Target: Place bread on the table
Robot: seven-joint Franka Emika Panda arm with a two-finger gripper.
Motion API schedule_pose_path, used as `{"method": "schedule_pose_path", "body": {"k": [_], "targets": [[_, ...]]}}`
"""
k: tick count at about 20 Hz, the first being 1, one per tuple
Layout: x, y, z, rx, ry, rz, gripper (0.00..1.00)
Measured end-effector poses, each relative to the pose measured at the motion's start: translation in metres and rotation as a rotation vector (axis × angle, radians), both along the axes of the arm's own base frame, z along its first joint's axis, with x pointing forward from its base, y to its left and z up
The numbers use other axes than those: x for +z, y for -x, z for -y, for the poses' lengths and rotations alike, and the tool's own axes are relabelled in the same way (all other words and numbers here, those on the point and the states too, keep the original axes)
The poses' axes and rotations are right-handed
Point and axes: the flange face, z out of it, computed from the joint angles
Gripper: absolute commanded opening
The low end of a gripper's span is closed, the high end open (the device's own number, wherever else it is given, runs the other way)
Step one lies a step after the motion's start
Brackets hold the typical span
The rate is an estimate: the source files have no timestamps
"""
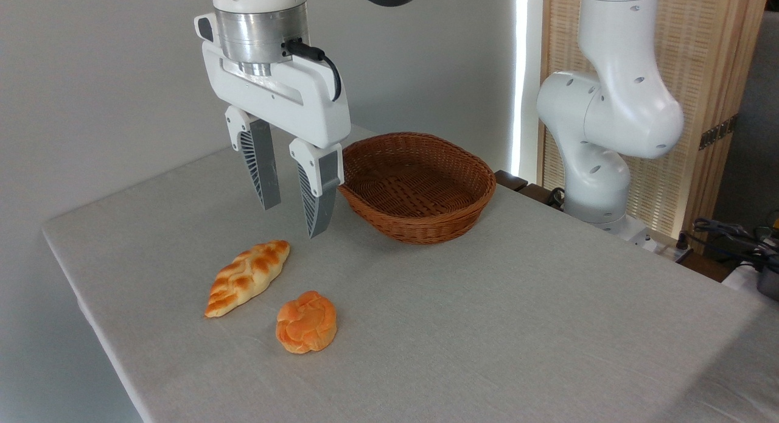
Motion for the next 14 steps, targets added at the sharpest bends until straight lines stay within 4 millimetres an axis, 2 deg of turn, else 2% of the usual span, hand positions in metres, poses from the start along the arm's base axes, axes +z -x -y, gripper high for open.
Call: {"method": "schedule_pose_path", "body": {"k": [8,14], "targets": [[0.013,0.006,-0.004,-0.079,-0.018,-0.064,1.0],[0.012,0.006,-0.008,-0.09,-0.079,-0.065,1.0]]}}
